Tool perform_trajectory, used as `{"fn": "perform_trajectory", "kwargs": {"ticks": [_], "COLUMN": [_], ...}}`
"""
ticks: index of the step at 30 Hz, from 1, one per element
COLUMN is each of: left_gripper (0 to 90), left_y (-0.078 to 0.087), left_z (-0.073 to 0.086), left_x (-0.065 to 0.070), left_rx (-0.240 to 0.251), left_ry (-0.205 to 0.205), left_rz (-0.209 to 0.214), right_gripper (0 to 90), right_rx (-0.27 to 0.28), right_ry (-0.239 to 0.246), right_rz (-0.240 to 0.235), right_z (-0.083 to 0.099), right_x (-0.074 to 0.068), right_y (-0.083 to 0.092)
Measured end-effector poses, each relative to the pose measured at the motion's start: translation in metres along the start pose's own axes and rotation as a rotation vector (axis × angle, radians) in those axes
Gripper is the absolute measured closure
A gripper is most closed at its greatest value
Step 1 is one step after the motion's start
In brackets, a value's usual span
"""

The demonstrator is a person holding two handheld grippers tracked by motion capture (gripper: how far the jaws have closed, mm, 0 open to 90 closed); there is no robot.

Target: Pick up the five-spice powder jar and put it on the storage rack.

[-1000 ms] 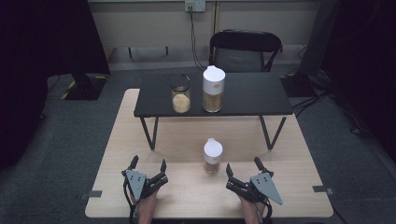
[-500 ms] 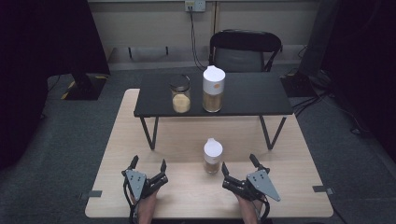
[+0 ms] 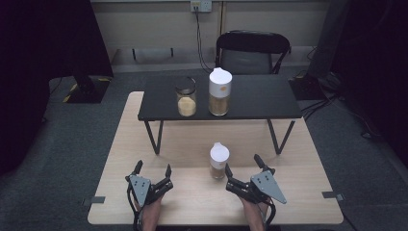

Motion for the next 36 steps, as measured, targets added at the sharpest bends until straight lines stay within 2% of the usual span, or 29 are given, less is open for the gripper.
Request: {"fn": "perform_trajectory", "kwargs": {"ticks": [8, 15, 33, 36], "left_gripper": [2.1, 2.1, 2.2, 2.2], "left_y": [0.000, 0.000, 0.000, 0.000], "left_z": [0.000, 0.000, 0.000, 0.000], "left_x": [0.000, 0.000, 0.000, 0.000], "left_rx": [0.000, 0.000, 0.000, 0.000], "left_ry": [0.000, 0.001, 0.001, 0.000], "left_rz": [0.000, 0.000, 0.000, 0.000], "right_gripper": [1.9, 1.6, 4.7, 4.6], "right_rx": [0.009, -0.012, -0.019, -0.030], "right_ry": [0.007, 0.018, 0.030, 0.054], "right_rz": [-0.005, -0.022, -0.056, -0.060], "right_z": [-0.011, -0.012, -0.023, -0.023], "right_x": [-0.006, -0.008, -0.019, -0.024], "right_y": [-0.006, -0.013, -0.028, -0.032]}}
Point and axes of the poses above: each handheld gripper's, and its own axes: y roughly backward along the jaws, z roughly out of its underside, x roughly to its right, the point moved 5 cm from there along -y, roughly forward along the jaws, and after that the axes turned 5 degrees about -z, right-handed, at the moved point
